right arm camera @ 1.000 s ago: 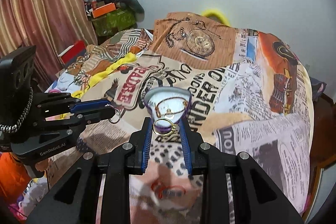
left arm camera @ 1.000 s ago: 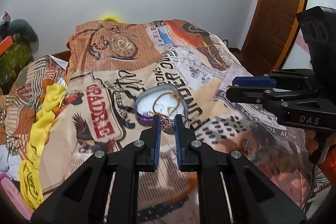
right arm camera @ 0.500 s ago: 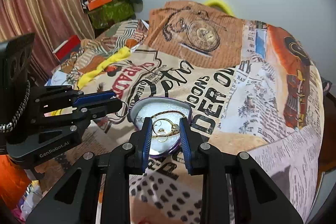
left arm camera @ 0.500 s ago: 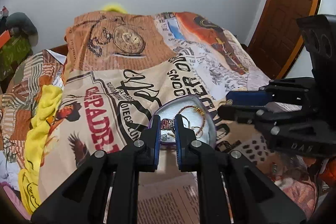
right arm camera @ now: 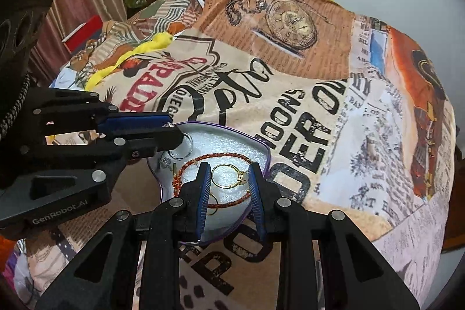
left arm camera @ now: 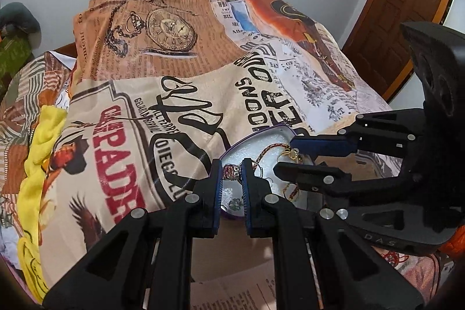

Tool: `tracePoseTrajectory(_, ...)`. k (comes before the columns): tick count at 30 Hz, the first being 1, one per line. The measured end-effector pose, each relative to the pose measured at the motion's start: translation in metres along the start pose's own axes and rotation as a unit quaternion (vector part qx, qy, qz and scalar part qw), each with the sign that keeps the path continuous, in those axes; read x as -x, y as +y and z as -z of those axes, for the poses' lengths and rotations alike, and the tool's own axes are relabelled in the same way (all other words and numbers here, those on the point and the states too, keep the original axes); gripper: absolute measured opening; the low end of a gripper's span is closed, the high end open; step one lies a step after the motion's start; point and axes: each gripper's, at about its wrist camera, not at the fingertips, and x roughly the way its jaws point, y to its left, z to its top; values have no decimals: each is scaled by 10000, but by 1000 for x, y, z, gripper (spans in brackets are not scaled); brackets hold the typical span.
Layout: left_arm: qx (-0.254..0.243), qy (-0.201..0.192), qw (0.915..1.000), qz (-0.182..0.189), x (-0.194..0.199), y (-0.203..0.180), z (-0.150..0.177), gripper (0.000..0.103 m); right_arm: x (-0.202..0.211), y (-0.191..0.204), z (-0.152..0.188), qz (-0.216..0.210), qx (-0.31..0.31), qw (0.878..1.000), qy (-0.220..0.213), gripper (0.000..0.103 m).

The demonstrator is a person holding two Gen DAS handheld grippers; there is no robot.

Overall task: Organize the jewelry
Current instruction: 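Lower the charm into the tin while the right tool drops the gold ring in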

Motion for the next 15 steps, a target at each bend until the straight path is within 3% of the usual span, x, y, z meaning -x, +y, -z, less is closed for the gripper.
tracePoseTrajectory(15, 62, -159, 9998, 122, 14, -1, -3, 11, -9, 6, -2, 19, 185, 9998, 82, 24)
